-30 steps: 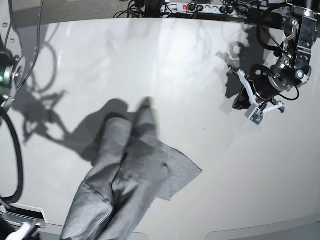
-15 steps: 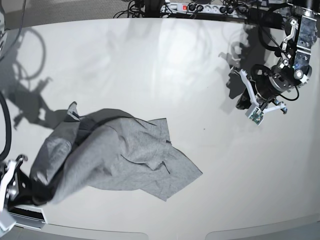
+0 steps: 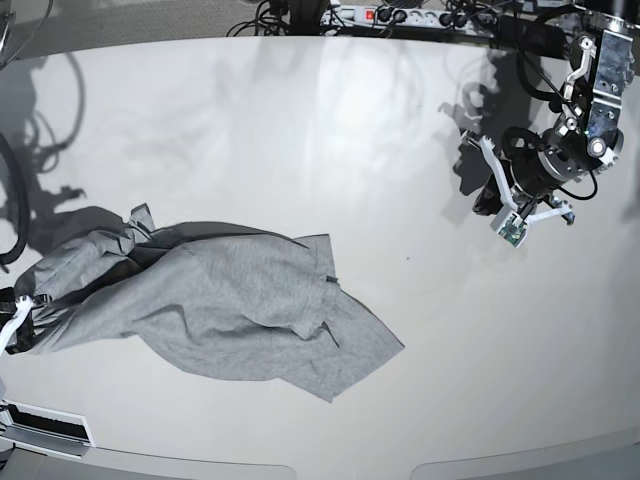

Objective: Layout the t-shirt on the table in an organized manner, then fold the t-shirt properly
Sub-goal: 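Lay the grey t-shirt down on the table with the right gripper, then regrasp the grey t-shirt near its middle with the right gripper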

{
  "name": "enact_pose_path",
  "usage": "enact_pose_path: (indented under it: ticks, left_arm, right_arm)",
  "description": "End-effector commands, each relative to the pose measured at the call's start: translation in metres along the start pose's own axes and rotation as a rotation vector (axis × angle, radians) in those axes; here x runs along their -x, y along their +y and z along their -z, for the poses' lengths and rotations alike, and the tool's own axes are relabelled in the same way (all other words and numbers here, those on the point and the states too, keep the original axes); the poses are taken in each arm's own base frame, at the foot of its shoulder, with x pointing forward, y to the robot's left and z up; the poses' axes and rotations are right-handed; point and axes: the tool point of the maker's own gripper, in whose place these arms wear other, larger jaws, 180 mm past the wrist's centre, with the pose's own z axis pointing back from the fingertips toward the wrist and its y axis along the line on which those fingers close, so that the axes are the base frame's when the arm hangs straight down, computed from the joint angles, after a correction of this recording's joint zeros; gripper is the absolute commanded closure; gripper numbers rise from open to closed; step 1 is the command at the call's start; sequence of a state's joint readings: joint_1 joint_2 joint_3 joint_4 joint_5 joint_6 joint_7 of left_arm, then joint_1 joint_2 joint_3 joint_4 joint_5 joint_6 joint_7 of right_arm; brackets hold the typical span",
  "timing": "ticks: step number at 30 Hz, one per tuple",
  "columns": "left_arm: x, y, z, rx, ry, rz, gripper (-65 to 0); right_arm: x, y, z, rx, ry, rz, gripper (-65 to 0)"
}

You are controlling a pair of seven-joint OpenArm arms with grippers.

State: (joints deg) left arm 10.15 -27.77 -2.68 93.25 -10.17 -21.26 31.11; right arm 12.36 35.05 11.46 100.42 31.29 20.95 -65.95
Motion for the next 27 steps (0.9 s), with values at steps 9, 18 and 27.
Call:
enact_pose_path:
  ticks: [9, 18, 27]
  left_arm:
    - [-0.011, 0.009, -0.004, -0.022, -0.036, 0.008, 0.0]
    - [-0.013, 0.009, -0.004, -0.017, -0.047, 0.002, 0.0]
    - [-0.013, 0.009, -0.004, -0.017, -0.046, 0.002, 0.0]
  right_arm:
    - [-0.035, -0.031, -0.011, 0.143, -0.166, 0.055, -52.5]
    - [-0.078, 0.136, -0.043, -0.672, -0.472, 0.000, -52.3]
    - [-0.042, 0.285, -0.008, -0.791, -0.292, -0.245, -52.3]
